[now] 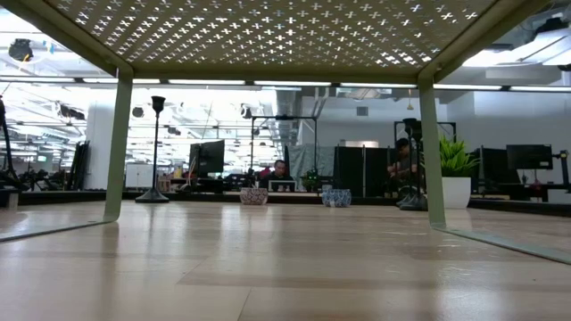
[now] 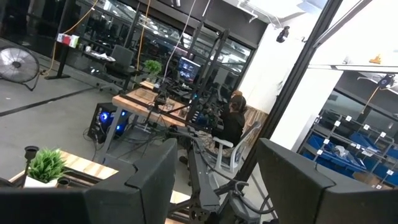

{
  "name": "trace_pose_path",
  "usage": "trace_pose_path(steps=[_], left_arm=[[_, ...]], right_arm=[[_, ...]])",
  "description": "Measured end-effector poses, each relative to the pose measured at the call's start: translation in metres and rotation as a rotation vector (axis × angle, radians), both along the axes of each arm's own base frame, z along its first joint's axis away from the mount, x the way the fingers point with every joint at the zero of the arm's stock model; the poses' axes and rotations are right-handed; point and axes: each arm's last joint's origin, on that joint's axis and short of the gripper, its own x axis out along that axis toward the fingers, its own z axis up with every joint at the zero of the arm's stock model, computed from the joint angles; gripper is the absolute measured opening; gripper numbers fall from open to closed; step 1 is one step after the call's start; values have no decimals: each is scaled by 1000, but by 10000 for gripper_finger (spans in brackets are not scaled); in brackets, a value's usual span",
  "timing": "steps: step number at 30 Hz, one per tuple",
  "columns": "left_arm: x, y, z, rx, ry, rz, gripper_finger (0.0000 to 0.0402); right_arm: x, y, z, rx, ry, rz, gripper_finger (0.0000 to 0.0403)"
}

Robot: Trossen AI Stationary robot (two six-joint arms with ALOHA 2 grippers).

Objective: Stock candles on shelf
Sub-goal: Put the black candle holder on the shelf

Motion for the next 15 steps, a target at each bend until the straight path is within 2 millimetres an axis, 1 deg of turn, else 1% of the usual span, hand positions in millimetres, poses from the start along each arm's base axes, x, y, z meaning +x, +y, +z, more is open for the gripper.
trace_pose_path(steps=[5,8,11,13,15], left_arm=[[0,0,0,7,0,3,222],[0,0,0,22,1,9,222],[0,2,0,27,6,67,222],[0,3,-1,38,19,126,222],[1,5,-3,51,50,218,222]], right_arm=[[-6,0,8,8,16,-20,154],[-14,1,15,-12,56,-30,188],[-27,-3,31,-36,95,-68,211],[-38,-9,48,-44,104,-87,219],[-53,-16,65,-65,132,-112,222]])
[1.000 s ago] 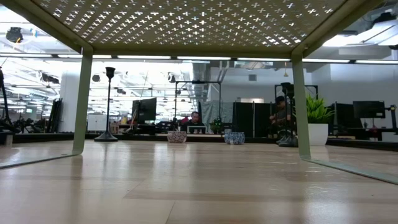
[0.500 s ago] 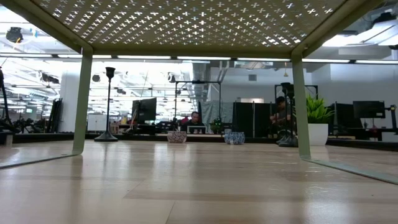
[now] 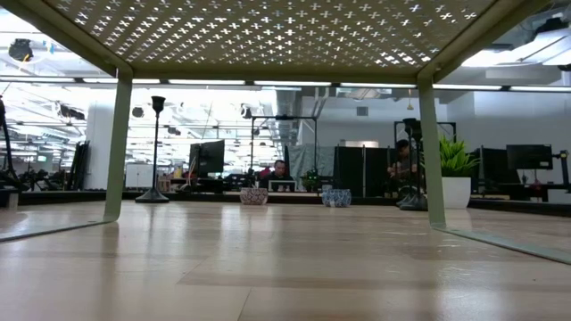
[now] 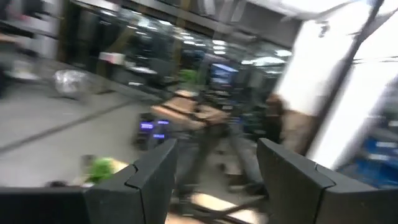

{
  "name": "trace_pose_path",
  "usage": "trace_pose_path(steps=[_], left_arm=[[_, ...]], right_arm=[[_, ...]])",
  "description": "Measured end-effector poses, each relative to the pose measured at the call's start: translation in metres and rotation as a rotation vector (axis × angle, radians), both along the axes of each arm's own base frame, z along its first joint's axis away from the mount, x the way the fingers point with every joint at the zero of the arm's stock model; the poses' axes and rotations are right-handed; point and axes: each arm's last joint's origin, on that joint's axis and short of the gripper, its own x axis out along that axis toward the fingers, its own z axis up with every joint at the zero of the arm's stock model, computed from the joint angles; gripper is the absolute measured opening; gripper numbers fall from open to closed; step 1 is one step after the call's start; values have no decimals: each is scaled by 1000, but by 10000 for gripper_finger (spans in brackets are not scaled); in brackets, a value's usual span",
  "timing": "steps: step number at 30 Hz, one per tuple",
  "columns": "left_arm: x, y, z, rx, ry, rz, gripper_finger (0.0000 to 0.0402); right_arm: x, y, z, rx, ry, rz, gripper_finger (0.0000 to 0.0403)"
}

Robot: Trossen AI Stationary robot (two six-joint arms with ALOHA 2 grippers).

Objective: Stock candles on shelf
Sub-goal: Put the black candle holder on the shelf

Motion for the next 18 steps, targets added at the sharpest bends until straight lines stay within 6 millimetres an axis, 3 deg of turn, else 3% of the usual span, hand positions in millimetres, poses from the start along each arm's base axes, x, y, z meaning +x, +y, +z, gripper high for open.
trace_pose_path(steps=[6,10,18], left_arm=[[15,9,-18,65,282,519,222],[33,12,-34,115,500,870,226],[72,22,-62,89,660,1073,276]], right_arm=[[-52,-31,51,-19,31,-106,223],[-90,-51,74,-39,45,-259,224],[-140,-76,97,-15,45,-373,229]])
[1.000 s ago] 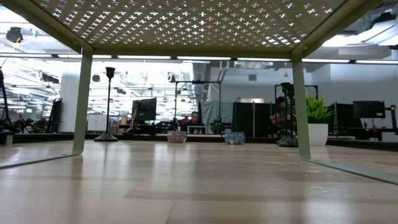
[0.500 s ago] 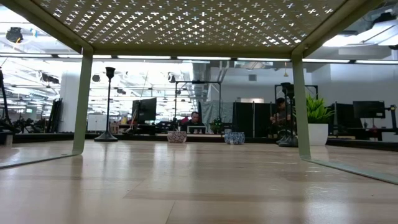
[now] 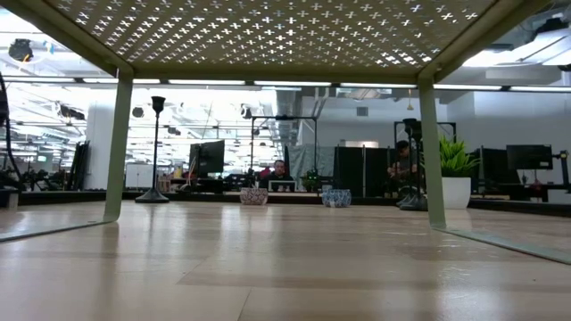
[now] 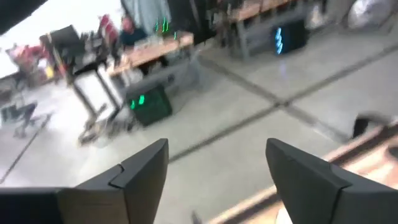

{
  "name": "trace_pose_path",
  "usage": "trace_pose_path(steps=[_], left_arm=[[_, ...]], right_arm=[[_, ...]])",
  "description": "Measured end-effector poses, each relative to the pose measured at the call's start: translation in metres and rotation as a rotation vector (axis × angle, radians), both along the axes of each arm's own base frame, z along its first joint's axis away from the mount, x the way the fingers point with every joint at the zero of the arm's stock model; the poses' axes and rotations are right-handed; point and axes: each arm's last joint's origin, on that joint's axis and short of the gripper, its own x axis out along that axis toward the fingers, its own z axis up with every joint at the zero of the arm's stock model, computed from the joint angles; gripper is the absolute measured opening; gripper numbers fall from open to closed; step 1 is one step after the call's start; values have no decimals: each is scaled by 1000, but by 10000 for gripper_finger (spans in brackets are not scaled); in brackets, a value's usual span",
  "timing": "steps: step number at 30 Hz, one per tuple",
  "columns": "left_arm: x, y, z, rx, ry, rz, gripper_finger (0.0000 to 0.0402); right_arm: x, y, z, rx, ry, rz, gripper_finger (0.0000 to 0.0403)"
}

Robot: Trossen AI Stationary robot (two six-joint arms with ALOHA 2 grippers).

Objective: Stock candles on shelf
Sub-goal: Put the black candle holder on the shelf

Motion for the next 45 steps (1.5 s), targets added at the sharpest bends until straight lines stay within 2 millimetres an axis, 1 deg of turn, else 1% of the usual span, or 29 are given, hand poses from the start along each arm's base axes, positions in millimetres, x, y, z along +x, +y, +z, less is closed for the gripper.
trace_pose_path(steps=[2,5,7,12,15,18,25,27,31,37,42,45], left_arm=[[-1,7,-11,-60,-32,14,288],[-6,17,-34,-196,-45,-31,294],[-12,22,-51,-255,-26,-41,295],[-34,22,-89,-341,-65,-42,296],[-41,20,-111,-360,-110,-28,296],[-37,21,-130,-359,-128,-27,296],[-17,26,-176,-396,-53,6,296],[-14,29,-189,-395,-41,25,296],[-10,36,-208,-368,-55,58,296],[-4,46,-222,-365,-90,-6,296],[-9,52,-226,-348,-104,41,296],[-10,53,-225,-332,-116,29,296]], right_arm=[[-6,-1,3,5,-6,12,229],[-12,-1,4,3,-4,29,229],[-14,-1,4,1,0,37,229],[-14,1,3,10,10,41,229],[-13,2,2,18,14,41,229],[-13,3,1,16,21,42,229],[-13,2,1,23,17,40,228],[-13,3,1,25,18,41,228],[-13,2,0,23,29,41,228],[-14,2,-2,13,46,41,228],[-14,1,-4,17,59,40,228],[-15,2,-4,11,67,46,228]])
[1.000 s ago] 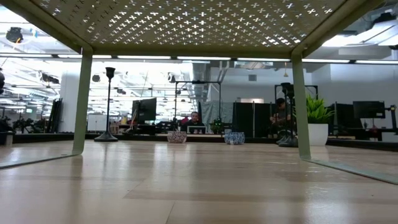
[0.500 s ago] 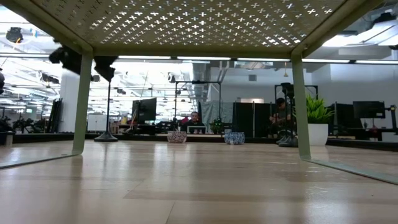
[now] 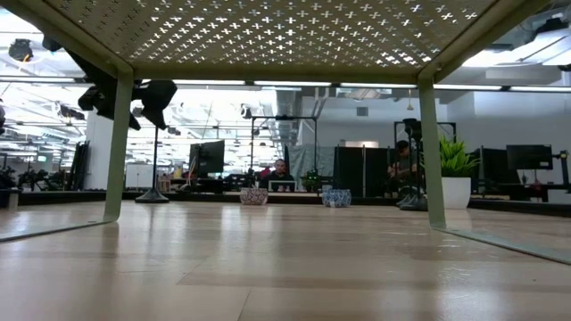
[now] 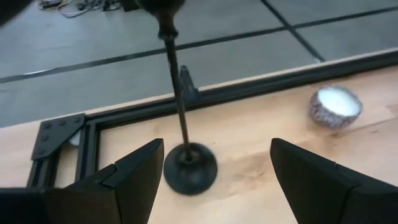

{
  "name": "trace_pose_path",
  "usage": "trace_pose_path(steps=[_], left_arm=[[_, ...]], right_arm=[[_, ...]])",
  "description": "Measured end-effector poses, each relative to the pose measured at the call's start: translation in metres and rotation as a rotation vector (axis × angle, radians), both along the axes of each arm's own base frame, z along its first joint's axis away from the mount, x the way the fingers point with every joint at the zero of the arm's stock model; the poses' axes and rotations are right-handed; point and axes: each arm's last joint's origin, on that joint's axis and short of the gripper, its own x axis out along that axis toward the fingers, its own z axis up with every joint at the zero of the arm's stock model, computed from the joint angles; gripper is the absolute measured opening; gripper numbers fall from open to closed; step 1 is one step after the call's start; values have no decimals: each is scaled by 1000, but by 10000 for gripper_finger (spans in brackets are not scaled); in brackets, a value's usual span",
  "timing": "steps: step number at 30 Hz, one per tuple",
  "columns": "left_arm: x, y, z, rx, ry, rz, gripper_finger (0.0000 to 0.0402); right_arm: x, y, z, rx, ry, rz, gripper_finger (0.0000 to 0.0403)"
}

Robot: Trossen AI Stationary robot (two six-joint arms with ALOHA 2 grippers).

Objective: Stock candles on shelf
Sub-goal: Put the black candle holder on the shelf

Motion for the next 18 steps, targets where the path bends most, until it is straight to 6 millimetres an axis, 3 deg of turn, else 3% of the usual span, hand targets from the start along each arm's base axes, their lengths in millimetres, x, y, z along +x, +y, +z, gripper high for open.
trace_pose_path(steps=[11,18], left_arm=[[2,-1,-3,43,44,-118,296],[-7,-6,-6,57,-1,-141,296]], right_arm=[[-1,-1,-4,-32,37,1,228],[-2,-2,-7,-55,64,-4,228]])
